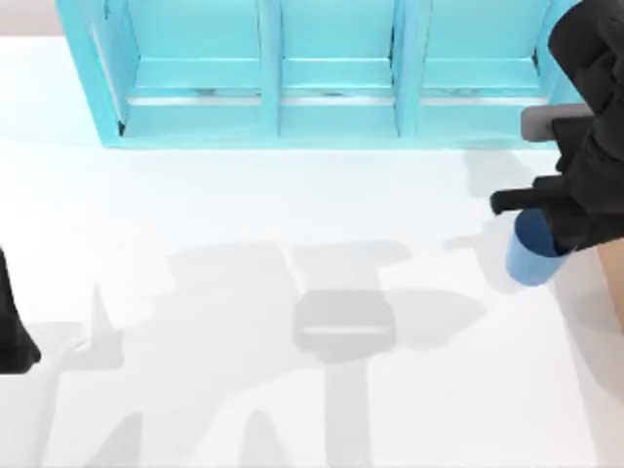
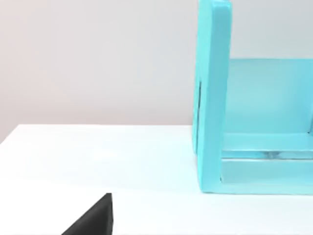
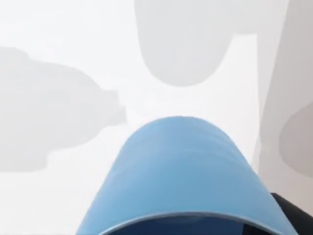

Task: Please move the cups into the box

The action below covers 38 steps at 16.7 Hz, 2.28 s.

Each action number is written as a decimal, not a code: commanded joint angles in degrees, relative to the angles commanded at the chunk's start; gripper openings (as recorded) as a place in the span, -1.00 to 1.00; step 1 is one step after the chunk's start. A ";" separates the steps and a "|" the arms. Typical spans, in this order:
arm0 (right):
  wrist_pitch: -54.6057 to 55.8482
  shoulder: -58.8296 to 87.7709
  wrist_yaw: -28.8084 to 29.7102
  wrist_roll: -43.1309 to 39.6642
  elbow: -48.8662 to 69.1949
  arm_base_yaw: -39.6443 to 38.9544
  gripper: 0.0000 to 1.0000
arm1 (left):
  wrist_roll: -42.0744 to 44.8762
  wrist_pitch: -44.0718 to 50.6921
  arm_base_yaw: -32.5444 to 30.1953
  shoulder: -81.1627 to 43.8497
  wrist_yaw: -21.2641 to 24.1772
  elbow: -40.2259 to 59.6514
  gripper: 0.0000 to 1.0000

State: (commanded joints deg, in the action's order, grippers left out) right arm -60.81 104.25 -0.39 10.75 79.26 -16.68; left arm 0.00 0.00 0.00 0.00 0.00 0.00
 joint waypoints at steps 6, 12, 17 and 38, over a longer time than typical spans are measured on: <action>-9.64 -4.08 0.40 -3.97 1.46 10.60 -1.00 | 0.00 0.00 0.00 0.00 0.00 0.00 1.00; -10.10 -3.59 0.45 -4.81 1.89 11.20 -1.00 | 0.00 0.00 0.00 0.00 0.00 0.00 1.00; -14.44 -1.38 -0.08 -16.50 7.70 21.47 -1.00 | 0.00 0.00 0.00 0.00 0.00 0.00 1.00; -6.29 -0.01 -1.32 -32.52 2.29 39.23 -1.00 | 0.00 0.00 0.00 0.00 0.00 0.00 1.00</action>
State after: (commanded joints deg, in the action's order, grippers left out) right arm -67.09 104.24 -1.72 -21.77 81.55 22.55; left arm 0.00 0.00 0.00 0.00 0.00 0.00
